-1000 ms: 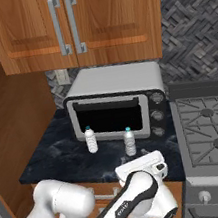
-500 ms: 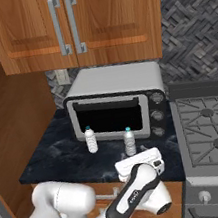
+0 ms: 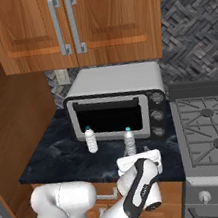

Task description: Take the bottled waters from the counter and place them in the freezer to freeze. Close the freezer door after placing the bottles.

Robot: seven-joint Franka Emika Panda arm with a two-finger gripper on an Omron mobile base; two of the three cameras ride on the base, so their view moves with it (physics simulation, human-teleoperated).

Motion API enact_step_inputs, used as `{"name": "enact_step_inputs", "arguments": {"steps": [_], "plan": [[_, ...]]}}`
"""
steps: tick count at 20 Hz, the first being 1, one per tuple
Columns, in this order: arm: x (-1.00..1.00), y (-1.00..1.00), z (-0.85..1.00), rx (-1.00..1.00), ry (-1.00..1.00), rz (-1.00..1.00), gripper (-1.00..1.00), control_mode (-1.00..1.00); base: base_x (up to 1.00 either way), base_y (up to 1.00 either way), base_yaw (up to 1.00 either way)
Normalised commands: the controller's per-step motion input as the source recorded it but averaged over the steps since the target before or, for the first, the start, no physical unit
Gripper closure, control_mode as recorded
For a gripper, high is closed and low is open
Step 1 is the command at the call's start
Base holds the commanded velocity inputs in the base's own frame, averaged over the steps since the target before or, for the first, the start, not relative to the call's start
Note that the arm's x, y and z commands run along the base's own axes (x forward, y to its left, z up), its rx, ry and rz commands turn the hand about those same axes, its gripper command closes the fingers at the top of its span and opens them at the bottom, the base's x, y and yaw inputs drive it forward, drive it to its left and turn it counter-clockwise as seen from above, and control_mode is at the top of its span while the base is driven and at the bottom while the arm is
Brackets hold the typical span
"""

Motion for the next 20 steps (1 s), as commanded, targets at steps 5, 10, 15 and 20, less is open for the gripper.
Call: {"name": "enact_step_inputs", "arguments": {"steps": [5,10,15,20], "plan": [[0.21,-0.01,-0.11,0.00,0.00,-0.11,-1.00,-1.00,0.00,0.00,0.00],[0.00,0.06,0.00,0.00,0.00,0.00,-1.00,-1.00,0.00,0.00,0.00],[0.00,0.00,0.04,0.00,0.00,0.00,-1.00,-1.00,0.00,0.00,0.00],[0.06,0.00,0.06,0.00,0.00,0.00,-1.00,-1.00,0.00,0.00,0.00]]}}
